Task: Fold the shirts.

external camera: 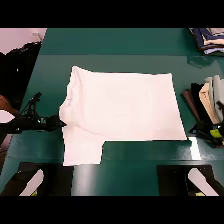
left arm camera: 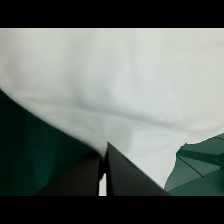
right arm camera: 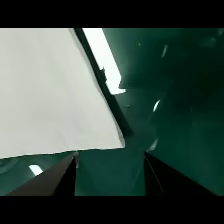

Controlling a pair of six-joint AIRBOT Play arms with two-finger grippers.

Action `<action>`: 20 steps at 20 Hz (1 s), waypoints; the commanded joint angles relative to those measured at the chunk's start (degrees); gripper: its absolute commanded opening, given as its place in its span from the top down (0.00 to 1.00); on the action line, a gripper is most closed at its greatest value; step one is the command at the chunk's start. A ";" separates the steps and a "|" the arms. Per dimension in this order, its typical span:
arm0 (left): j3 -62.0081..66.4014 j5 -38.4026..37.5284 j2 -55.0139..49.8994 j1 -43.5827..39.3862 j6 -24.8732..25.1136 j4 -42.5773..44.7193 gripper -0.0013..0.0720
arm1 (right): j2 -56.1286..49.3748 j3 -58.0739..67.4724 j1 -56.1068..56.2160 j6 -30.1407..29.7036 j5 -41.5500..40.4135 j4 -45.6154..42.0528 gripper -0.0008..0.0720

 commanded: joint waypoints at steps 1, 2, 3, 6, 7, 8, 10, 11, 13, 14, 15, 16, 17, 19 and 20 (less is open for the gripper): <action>0.70 -0.13 0.07 0.02 0.33 -0.04 0.95 | -5.03 -5.14 -6.69 -2.64 -2.08 7.65 0.40; 0.70 -0.15 0.07 0.02 0.33 -0.04 0.95 | -6.29 -5.42 -6.78 -2.69 -3.15 8.92 0.40; 0.70 -0.15 0.07 0.02 0.33 -0.04 0.95 | -7.34 -5.40 -6.40 -2.67 -4.02 9.81 0.40; 0.70 -0.11 0.07 0.02 0.33 -0.04 0.95 | -8.87 -5.38 -2.78 -2.62 -6.88 11.17 0.46; 0.70 -0.13 0.07 0.00 0.33 -0.04 0.95 | -8.72 -5.38 -1.36 -2.58 -7.85 11.10 0.48; 0.70 -0.22 0.07 0.02 0.35 -0.04 0.95 | -8.24 -5.35 0.11 -2.60 -8.44 11.02 0.57; 0.70 -0.63 0.07 0.00 0.98 -0.04 0.95 | -6.49 -5.35 2.21 -2.62 -8.83 10.93 0.86; 0.72 -0.76 0.09 0.02 1.31 -0.04 0.95 | -5.29 -5.35 2.95 -2.62 -8.72 10.97 0.97; 1.33 -1.25 0.13 0.02 1.27 -0.04 0.95 | -1.36 -4.79 4.74 -2.62 -8.24 11.02 0.97; 2.80 -1.99 0.13 0.02 1.18 -0.04 0.95 | 0.98 -3.26 5.92 -2.62 -8.02 11.04 0.97; 5.25 -2.99 0.13 0.02 1.14 -0.04 0.95 | 3.39 -0.63 7.23 -2.58 -7.67 11.06 0.97; 9.07 -4.37 0.13 0.02 1.14 -0.04 0.95 | 5.44 2.67 8.33 -2.58 -7.45 11.17 0.97; 14.05 -5.95 0.13 0.02 1.09 -0.04 0.95 | 7.32 7.08 9.70 -2.36 -7.26 11.17 0.97; 26.16 -8.11 0.13 0.02 -0.31 -0.04 0.95 | 9.88 17.07 12.26 -1.75 -7.23 11.13 0.97; 32.87 -8.63 0.13 0.02 -0.39 -0.07 0.95 | 10.86 22.97 13.40 -1.27 -7.30 11.10 0.97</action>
